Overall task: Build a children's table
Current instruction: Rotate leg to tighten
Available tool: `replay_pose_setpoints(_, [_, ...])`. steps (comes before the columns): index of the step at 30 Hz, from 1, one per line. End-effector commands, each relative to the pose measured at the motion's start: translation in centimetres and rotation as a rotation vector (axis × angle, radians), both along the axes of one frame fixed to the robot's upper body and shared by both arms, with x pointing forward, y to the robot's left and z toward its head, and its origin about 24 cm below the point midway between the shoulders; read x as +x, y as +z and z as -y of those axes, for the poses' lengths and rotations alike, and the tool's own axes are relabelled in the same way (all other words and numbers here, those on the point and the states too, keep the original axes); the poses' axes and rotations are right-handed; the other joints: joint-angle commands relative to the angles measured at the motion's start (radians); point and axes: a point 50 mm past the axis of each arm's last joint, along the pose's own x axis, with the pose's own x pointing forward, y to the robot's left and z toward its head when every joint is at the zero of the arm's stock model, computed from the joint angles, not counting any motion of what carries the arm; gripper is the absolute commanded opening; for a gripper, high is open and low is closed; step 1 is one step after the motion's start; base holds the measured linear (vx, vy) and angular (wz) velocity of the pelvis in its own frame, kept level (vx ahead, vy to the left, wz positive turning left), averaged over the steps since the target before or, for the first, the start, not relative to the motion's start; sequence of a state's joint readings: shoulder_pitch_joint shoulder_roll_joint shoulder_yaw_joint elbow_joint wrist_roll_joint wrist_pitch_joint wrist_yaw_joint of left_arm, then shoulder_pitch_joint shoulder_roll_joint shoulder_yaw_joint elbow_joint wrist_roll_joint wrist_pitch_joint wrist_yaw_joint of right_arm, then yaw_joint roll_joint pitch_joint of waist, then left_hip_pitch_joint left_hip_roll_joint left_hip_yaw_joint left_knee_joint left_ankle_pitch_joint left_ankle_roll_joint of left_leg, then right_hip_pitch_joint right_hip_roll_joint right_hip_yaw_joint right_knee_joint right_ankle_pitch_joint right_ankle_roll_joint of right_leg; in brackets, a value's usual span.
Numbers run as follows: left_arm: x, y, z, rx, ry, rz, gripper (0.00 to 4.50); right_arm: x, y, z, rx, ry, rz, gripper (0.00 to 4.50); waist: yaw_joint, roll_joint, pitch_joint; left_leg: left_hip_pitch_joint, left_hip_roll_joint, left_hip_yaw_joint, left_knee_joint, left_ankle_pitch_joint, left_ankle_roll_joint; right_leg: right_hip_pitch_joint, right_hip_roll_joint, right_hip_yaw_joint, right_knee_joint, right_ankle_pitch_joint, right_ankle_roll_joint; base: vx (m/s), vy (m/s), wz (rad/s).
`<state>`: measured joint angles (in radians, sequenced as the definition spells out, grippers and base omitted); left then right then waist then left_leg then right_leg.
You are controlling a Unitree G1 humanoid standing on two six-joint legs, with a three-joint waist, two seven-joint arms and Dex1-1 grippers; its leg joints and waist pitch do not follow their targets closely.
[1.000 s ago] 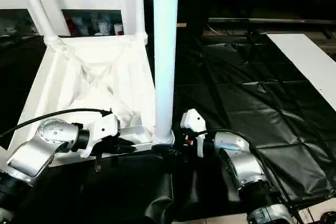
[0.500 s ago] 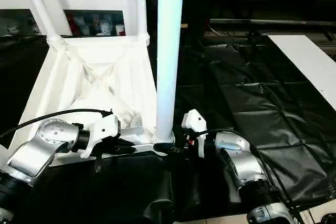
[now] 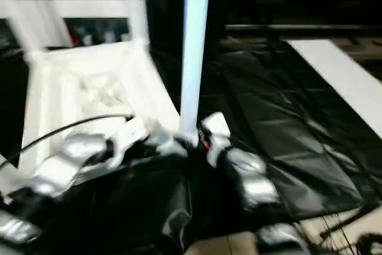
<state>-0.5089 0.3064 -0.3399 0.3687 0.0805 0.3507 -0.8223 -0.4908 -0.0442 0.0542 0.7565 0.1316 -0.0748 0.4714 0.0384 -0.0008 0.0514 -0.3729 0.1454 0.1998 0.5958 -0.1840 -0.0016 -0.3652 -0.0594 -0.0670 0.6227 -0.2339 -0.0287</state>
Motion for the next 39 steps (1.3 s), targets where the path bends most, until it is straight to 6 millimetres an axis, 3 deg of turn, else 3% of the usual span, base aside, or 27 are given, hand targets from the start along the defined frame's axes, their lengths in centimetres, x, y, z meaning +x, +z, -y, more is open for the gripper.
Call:
replay_pose_setpoints(1, [-1.2,-2.4,1.5,0.042,-0.014,-0.094,0.0,0.8,0.2,-0.4,-0.024,-0.089,-0.017,2.69,-0.009,0.007,-0.034,0.027,0.1,-0.074,-0.094,-0.458,-0.085,-0.003,-0.122,0.068,-0.111,-0.457,-0.146,0.0,0.0,0.0])
replay_pose_setpoints(3, [-0.5,-2.6,3.1,0.064,0.052,-0.076,0.0,1.1,0.0,-1.7,-0.084,-0.16,-0.014,2.69,-0.008,0.009,-0.033,0.033,0.1,-0.072,-0.094,-0.472,-0.084,-0.007,-0.122,0.069,-0.115,-0.445,-0.145,0.0,0.0,0.0])
replay_pose_setpoints(5, [-0.4,-2.6,3.3,0.065,0.058,-0.074,0.0,1.1,0.0,-1.9,-0.088,-0.161,-0.012,2.69,-0.008,0.01,-0.032,0.042,0.099,-0.07,-0.093,-0.49,-0.087,-0.014,-0.12,0.069,-0.12,-0.446,-0.147,0.0,0.0,0.0])
replay_pose_setpoints(9, [-0.4,-2.9,3.8,0.086,0.044,-0.069,0.0,0.5,-0.3,-4.0,-0.1,-0.095,-0.007,2.69,-0.006,0.006,-0.035,0.033,0.099,-0.067,-0.099,-0.459,-0.067,-0.007,-0.118,0.074,-0.113,-0.344,-0.152,0.0,0.0,0.0])
replay_pose_setpoints(12, [-0.6,-2.9,3.5,0.09,0.028,-0.072,0.0,0.4,0.2,-4.4,-0.005,-0.06,0.009,2.69,-0.004,0.005,-0.034,0.03,0.099,-0.065,-0.097,-0.445,-0.048,-0.005,-0.122,0.076,-0.115,-0.347,-0.155,0.0,0.0,0.0])
replay_pose_setpoints(13, [-0.6,-3.0,3.4,0.093,0.024,-0.073,0.0,0.4,0.4,-4.4,0.009,-0.054,0.021,3.04,-0.003,0.005,-0.035,0.029,0.1,-0.065,-0.096,-0.437,-0.04,-0.003,-0.125,0.077,-0.117,-0.354,-0.154,0.0,0.0,0.0])
replay_pose_setpoints(16, [-0.7,-3.0,3.3,0.092,0.018,-0.075,0.0,0.6,0.9,-4.2,0.004,-0.028,0.056,3.44,-0.001,0.003,-0.035,0.03,0.102,-0.062,-0.097,-0.405,-0.031,-0.004,-0.122,0.077,-0.115,-0.338,-0.163,0.0,0.0,0.0])
replay_pose_setpoints(23, [-1.0,-2.9,2.4,0.125,-0.019,-0.063,0.0,1.2,1.6,-2.0,-0.012,0.0,0.072,3.83,0.001,0.002,-0.038,0.019,0.105,-0.061,-0.099,-0.354,-0.008,0.005,-0.122,0.076,-0.112,-0.318,-0.172,0.0,0.0,0.0])
replay_pose_setpoints(25, [-1.3,-2.7,1.7,0.13,-0.043,-0.062,0.0,0.7,1.7,-0.9,-0.065,0.121,0.103,3.83,0.002,0.002,-0.037,0.019,0.106,-0.057,-0.098,-0.34,-0.002,0.005,-0.12,0.076,-0.111,-0.299,-0.175,0.0,0.0,0.0])
replay_pose_setpoints(27, [-1.9,-2.6,0.9,0.105,-0.105,-0.092,0.0,-0.3,2.0,0.5,-0.063,0.291,0.108,3.83,0.01,-0.002,-0.043,0.009,0.106,-0.056,-0.092,-0.27,0.035,0.02,-0.121,0.075,-0.102,-0.205,-0.183,0.0,0.0,0.0])
replay_pose_setpoints(30, [-2.7,-2.5,0.2,0.083,-0.193,-0.119,0.0,-1.1,2.1,1.4,-0.075,0.412,0.112,3.83,0.014,-0.003,-0.047,0.01,0.105,-0.051,-0.087,-0.208,0.072,0.022,-0.118,0.072,-0.092,-0.105,-0.215,0.0,0.0,0.0])
replay_pose_setpoints(33, [-3.7,-2.2,-0.3,0.022,-0.283,-0.158,0.0,-1.6,2.4,2.1,-0.069,0.48,0.106,3.83,0.02,0.0,-0.046,0.011,0.104,-0.049,-0.084,-0.185,0.088,0.024,-0.118,0.069,-0.092,-0.091,-0.232,0.0,0.0,0.0])
replay_pose_setpoints(36, [-4.7,-2.0,-1.5,0.006,-0.368,-0.199,0.0,-2.2,2.7,3.0,-0.07,0.575,0.095,3.83,0.025,0.003,-0.046,0.017,0.11,-0.048,-0.087,-0.191,0.083,0.02,-0.114,0.069,-0.089,-0.094,-0.234,0.0,0.0,0.0])
replay_pose_setpoints(37, [-4.8,-2.0,-1.9,0.013,-0.375,-0.204,0.0,-2.5,2.8,3.3,-0.076,0.615,0.087,3.83,0.029,0.007,-0.044,0.023,0.11,-0.045,-0.09,-0.205,0.077,0.015,-0.107,0.067,-0.09,-0.105,-0.237,0.0,0.0,0.0])
replay_pose_setpoints(39, [-4.9,-1.9,-2.7,0.025,-0.378,-0.214,0.0,-3.1,2.8,3.7,-0.097,0.687,0.072,3.83,0.04,0.008,-0.04,0.023,0.113,-0.045,-0.095,-0.235,0.054,0.016,-0.108,0.067,-0.091,-0.142,-0.229,0.0,0.0,0.0])
